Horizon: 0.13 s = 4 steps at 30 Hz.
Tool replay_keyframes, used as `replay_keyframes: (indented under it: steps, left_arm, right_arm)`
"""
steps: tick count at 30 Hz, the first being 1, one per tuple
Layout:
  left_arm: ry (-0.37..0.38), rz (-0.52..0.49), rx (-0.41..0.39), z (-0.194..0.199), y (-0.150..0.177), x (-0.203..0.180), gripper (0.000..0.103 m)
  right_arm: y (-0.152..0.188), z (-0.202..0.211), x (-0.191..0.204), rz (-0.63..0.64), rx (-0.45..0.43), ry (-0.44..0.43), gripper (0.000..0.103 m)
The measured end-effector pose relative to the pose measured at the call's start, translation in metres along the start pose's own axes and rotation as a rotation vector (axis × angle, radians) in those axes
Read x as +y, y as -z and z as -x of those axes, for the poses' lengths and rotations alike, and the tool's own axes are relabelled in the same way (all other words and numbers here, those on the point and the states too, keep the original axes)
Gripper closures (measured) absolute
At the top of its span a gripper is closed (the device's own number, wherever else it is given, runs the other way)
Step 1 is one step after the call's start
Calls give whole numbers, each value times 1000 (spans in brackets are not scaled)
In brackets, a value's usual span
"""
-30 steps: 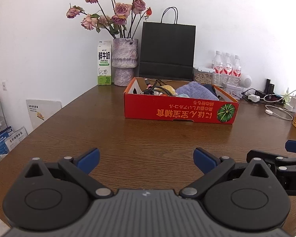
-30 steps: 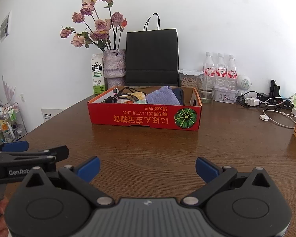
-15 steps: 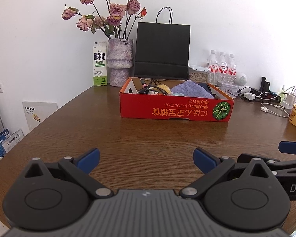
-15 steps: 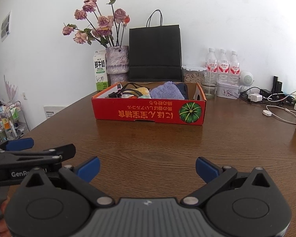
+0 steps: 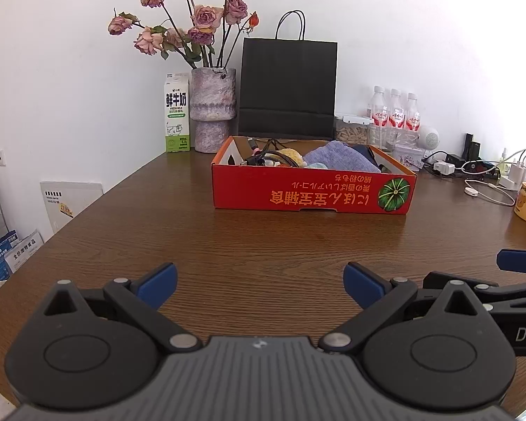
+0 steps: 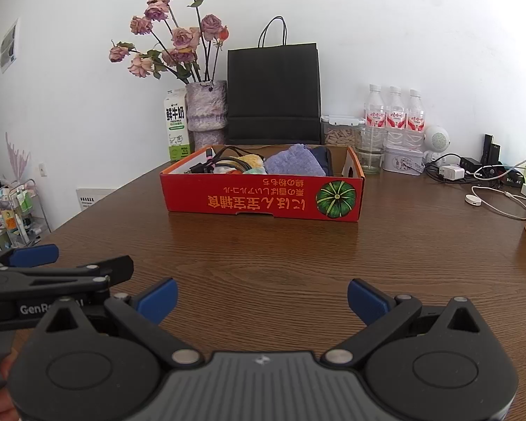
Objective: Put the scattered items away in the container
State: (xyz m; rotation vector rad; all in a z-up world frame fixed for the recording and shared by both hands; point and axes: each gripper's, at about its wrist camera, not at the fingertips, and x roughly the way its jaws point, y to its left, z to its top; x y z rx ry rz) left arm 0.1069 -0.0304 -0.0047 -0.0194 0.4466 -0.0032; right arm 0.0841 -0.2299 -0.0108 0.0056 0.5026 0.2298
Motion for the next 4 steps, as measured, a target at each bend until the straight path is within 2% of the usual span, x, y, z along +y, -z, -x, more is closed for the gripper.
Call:
replay_keyframes:
  steps: [4]
  left_arm:
    - [5,21,12,-1,1,1,0]
  right_arm:
    - [0,0,-1,-2,0,0,0]
